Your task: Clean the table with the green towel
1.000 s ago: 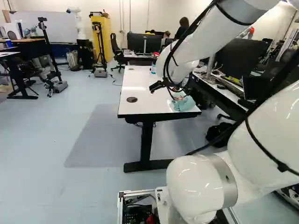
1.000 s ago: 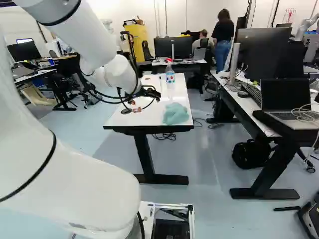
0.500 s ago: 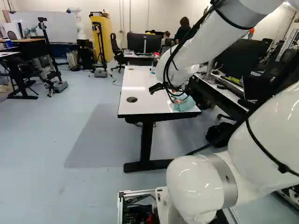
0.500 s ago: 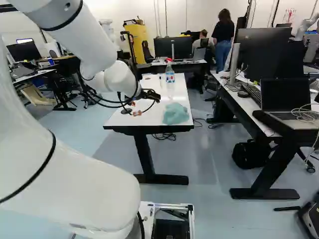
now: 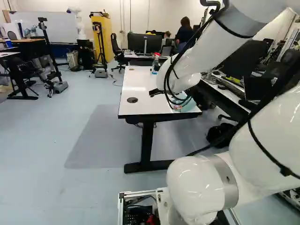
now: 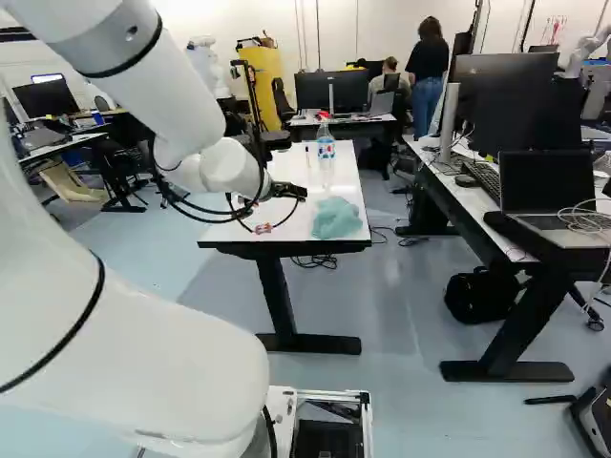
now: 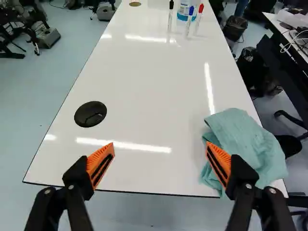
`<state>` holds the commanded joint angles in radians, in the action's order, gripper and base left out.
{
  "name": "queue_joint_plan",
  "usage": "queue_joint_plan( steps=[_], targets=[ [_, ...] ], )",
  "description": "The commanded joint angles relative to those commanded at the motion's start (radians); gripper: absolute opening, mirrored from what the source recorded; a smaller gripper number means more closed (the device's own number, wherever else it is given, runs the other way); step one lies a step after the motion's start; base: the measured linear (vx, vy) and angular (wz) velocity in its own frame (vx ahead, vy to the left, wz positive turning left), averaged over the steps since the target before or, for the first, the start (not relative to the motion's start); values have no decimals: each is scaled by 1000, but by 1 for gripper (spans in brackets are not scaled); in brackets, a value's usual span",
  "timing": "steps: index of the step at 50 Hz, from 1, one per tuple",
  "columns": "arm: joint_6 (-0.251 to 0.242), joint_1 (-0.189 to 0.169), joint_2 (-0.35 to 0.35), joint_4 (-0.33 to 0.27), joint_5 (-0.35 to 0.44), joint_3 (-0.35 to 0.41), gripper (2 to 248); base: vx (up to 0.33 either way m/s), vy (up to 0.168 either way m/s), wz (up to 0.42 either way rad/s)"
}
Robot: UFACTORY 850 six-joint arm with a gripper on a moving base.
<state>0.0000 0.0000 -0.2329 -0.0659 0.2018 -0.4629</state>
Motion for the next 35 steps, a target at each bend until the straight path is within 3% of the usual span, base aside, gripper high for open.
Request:
queue_joint_plan(
  steps=[35],
  targets=[
    [0, 0, -22, 32, 324, 181, 247, 0, 0, 0]
  ],
)
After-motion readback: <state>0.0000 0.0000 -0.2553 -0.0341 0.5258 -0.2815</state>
